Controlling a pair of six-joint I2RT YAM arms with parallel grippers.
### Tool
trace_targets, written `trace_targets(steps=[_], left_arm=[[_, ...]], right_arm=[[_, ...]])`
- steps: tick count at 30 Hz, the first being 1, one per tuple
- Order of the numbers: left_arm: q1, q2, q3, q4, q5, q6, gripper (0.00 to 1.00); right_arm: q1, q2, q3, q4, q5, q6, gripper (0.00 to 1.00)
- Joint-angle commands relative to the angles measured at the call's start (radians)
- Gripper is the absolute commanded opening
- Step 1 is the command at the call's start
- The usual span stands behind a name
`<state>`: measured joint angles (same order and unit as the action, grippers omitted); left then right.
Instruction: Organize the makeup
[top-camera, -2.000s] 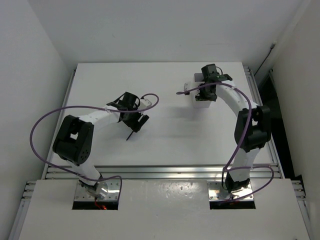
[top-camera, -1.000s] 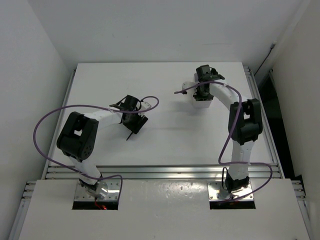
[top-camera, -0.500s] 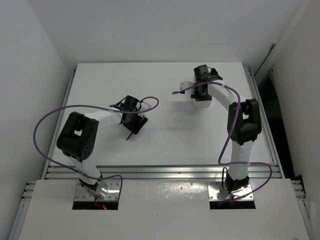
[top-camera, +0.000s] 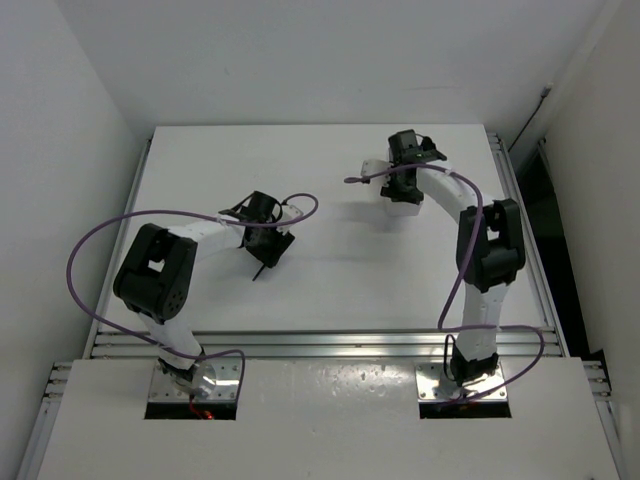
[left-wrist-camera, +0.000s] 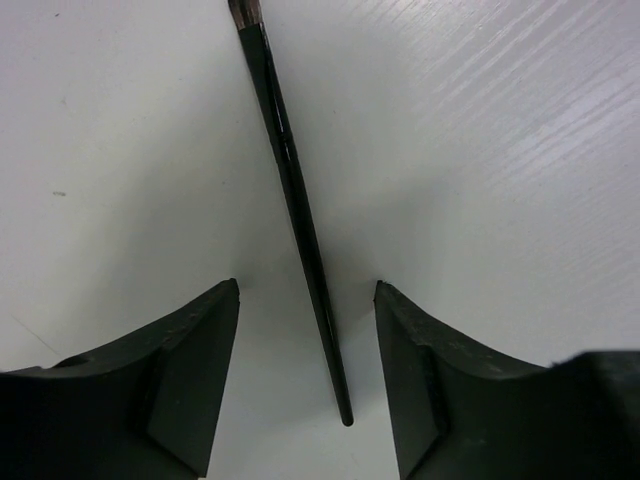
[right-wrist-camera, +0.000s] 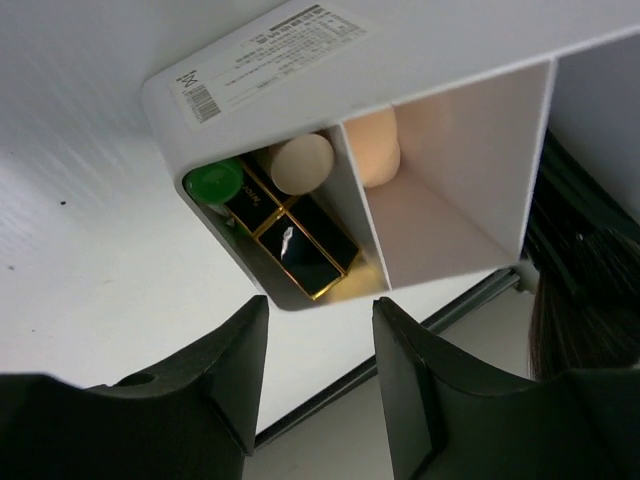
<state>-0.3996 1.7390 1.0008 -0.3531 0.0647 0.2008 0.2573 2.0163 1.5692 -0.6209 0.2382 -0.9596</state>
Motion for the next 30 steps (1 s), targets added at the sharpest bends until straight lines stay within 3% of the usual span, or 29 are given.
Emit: trace_targets(steps=[1, 10, 12, 17, 24, 30], left_arm=[[0.001, -0.018, 0.007, 0.009, 0.041, 0.005, 0.61], [-0.008, 0.065, 0.027, 0.0, 0.06, 0.005, 0.53], [-0.008, 0.089, 0.027, -0.01, 0.087, 0.014, 0.44], [0.01, 0.166, 0.081, -0.075, 0.11, 0.037, 0.0], [0.045, 0.188, 0.111, -0.084, 0.152, 0.017, 0.0], [0.111, 0.151, 0.257, -0.084, 0.184, -0.017, 0.0]], right_arm=[[-0.007, -0.106, 0.032, 0.024, 0.0, 0.114, 0.47], [-0.013, -0.22, -0.029, 0.021, -0.027, 0.242, 0.49], [-0.018, -0.252, -0.035, 0.021, -0.036, 0.288, 0.51], [-0.047, -0.333, -0.083, 0.03, -0.12, 0.433, 0.55], [-0.053, -0.464, -0.204, 0.11, -0.149, 0.505, 0.56], [-0.118, -0.557, -0.337, 0.226, -0.256, 0.695, 0.56]])
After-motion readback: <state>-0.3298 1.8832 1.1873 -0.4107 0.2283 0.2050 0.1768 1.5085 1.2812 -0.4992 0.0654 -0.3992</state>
